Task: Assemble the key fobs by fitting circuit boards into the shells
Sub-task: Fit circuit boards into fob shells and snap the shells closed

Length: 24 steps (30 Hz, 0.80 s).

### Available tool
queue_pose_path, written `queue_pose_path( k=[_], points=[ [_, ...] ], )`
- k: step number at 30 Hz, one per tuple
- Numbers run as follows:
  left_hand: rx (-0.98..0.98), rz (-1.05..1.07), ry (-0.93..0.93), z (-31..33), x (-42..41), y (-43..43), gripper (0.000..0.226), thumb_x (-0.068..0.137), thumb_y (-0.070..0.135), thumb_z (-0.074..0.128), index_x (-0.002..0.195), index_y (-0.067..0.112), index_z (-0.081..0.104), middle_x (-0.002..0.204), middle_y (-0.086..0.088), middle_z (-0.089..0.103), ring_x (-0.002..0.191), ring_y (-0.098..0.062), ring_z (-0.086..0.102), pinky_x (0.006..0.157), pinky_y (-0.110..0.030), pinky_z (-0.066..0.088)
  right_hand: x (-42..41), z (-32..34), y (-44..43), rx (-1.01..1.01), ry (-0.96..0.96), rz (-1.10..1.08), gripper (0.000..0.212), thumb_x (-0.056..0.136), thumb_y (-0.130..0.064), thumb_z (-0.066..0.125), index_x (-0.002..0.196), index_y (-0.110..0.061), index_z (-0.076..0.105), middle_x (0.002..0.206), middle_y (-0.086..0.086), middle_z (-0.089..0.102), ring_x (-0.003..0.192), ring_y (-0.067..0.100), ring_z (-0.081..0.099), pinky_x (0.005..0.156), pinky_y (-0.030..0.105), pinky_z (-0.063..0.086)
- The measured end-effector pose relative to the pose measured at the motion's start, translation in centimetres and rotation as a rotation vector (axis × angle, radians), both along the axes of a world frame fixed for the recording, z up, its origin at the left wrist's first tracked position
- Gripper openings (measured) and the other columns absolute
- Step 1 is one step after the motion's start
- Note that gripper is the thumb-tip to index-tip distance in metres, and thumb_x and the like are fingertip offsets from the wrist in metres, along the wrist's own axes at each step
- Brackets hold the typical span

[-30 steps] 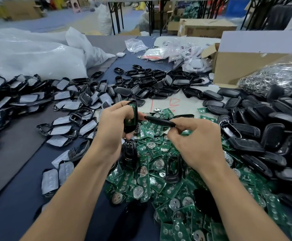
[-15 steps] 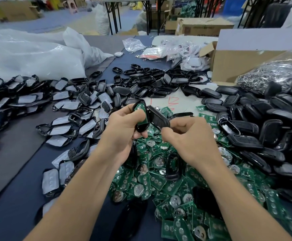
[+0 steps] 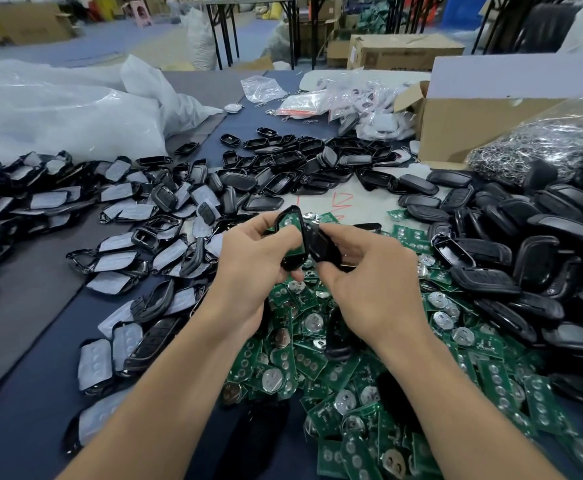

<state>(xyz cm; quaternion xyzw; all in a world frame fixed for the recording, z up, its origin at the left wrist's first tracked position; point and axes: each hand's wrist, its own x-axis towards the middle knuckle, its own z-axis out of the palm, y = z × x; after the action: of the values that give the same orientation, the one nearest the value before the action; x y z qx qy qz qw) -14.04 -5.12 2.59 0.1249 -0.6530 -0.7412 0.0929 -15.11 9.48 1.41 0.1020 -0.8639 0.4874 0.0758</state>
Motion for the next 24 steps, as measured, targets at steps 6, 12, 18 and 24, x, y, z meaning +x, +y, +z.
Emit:
queue_pose_path(
  k=[6,12,18,24],
  points=[
    [-0.142,0.071,-0.004,-0.2,-0.3,-0.2,0.016,0.089,0.000,0.072,0.097,0.013,0.076,0.084,-0.004,0.080,0.056,-0.011,0.067,0.047,-0.017,0.050,-1.4,0.1,1.1,-0.671,-0.339,0.157,0.037,0.079,0.005,0.082,0.096,-0.028,0.078,0.099,-0.005,0.081,0.097,0.013,0.077,0.086,0.027,0.059],
    [-0.410,0.066,0.041,-1.2,0.0,0.6,0.031,0.092,0.013,0.076,0.102,0.042,0.076,0.088,0.008,0.081,0.079,-0.012,0.079,0.072,-0.037,0.066,-0.9,-0.7,0.1,-0.540,-0.234,0.167,0.040,0.077,0.004,0.080,0.098,-0.030,0.079,0.094,-0.010,0.081,0.092,0.008,0.077,0.082,0.022,0.060],
    [-0.331,-0.118,0.084,-0.6,0.2,0.8,0.048,0.104,0.008,0.060,0.105,0.054,0.074,0.101,0.011,0.081,0.094,-0.009,0.078,0.073,-0.029,0.065,-1.1,-1.0,0.2,-0.524,-0.182,0.070,0.035,0.070,-0.007,0.086,0.096,-0.030,0.082,0.091,-0.010,0.081,0.092,0.007,0.077,0.089,0.037,0.061],
    [-0.254,-0.178,0.095,-0.7,0.2,0.8,0.044,0.102,0.006,0.063,0.102,0.048,0.076,0.102,0.013,0.081,0.097,-0.005,0.076,0.084,-0.023,0.061,-1.3,-0.9,0.6,-0.474,-0.131,0.045,0.037,0.070,-0.006,0.091,0.094,-0.032,0.082,0.089,-0.012,0.080,0.089,0.007,0.077,0.088,0.037,0.062]
  ],
)
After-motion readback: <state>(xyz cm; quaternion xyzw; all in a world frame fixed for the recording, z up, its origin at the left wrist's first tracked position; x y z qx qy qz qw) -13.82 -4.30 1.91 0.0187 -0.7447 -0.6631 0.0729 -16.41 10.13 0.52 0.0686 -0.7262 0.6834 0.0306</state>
